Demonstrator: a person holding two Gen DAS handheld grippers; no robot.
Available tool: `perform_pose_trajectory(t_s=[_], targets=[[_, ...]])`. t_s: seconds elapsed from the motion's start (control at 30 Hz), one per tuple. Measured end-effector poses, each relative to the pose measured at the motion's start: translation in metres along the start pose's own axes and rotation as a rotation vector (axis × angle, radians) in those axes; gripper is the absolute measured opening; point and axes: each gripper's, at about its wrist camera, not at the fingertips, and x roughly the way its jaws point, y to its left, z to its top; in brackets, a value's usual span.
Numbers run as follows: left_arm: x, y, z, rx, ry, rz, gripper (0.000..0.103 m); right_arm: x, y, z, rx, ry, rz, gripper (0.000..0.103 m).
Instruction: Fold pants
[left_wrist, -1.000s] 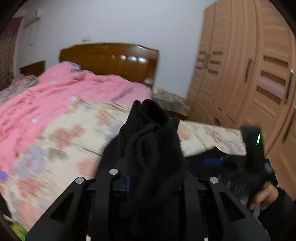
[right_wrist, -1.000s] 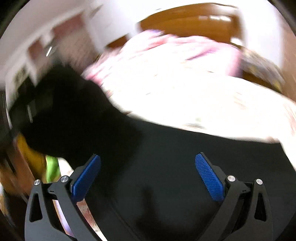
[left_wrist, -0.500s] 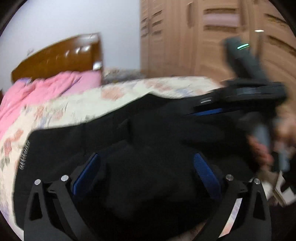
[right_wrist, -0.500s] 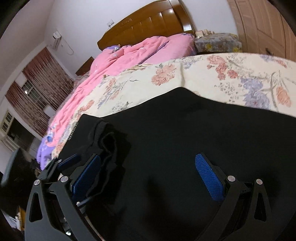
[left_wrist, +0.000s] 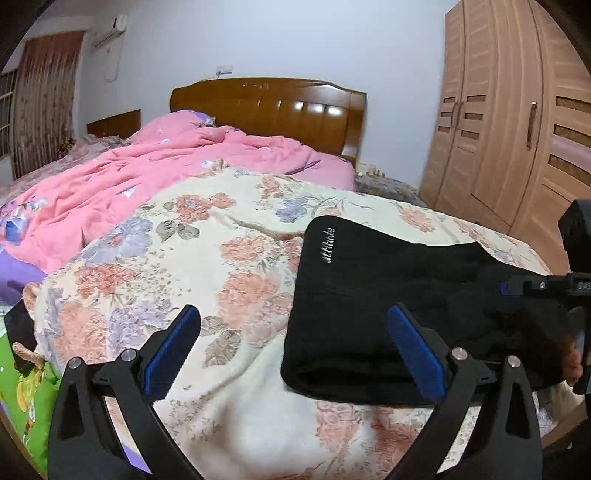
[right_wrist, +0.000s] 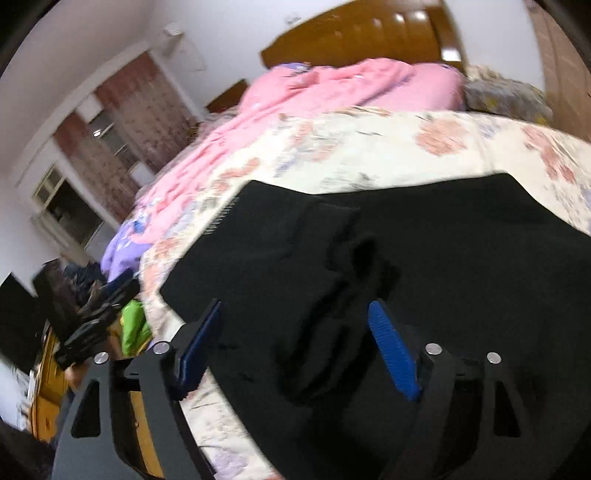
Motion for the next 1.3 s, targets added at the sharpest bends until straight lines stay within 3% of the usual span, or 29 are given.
perform_pose_trajectory(t_s=[0.07,0.1,0.23,0.5,0.53,0.57,0.67,0.77,0.93,1.03,1.17,1.23,1.3], targets=[[0.012,-0.009,-0.002,0.036,0.015,-0.016,0.101,0.007,0.013,-0.006,-0.017,0.062,0.046,0.064],[0.016,-0.011,-0.002,0.055,0.023,-0.012,0.101,0.012,0.015,-0.01,-0.016,0.084,0.048,0.063],[0.024,-0.024,-0.006,0.123,0.042,-0.012,0.101,0.035,-0.001,-0.027,0.079,0.172,0.001,0.051],[0.031,-0.024,-0.015,0.15,0.081,-0.055,0.101,0.037,0.005,-0.008,0.108,0.112,0.089,0.048],[0.03,-0.024,-0.016,0.158,0.083,-0.059,0.101,0.042,0.006,-0.007,0.111,0.119,0.085,0.041],[0.03,-0.024,-0.017,0.165,0.088,-0.061,0.101,0.047,0.005,-0.006,0.118,0.125,0.084,0.026],[0.032,-0.025,-0.024,0.201,0.123,-0.069,0.101,0.053,-0.002,-0.007,0.169,0.097,0.097,0.01],[0.033,-0.025,-0.028,0.229,0.132,-0.039,0.101,0.037,0.016,-0.002,0.106,0.038,0.085,0.01],[0.037,-0.013,-0.02,0.186,0.117,0.014,0.101,0.004,0.042,0.011,0.043,-0.052,0.113,0.009],[0.035,-0.003,-0.017,0.134,0.109,0.0,0.101,0.011,0.029,0.002,0.063,-0.013,0.092,0.009],[0.039,0.004,-0.022,0.131,0.134,0.01,0.101,0.047,-0.007,-0.028,0.157,0.104,0.07,0.01],[0.038,0.004,-0.022,0.132,0.138,0.011,0.101,0.048,-0.012,-0.032,0.189,0.089,0.091,0.02],[0.032,0.004,-0.022,0.144,0.137,0.011,0.101,0.041,-0.012,-0.029,0.166,0.108,0.063,0.045]])
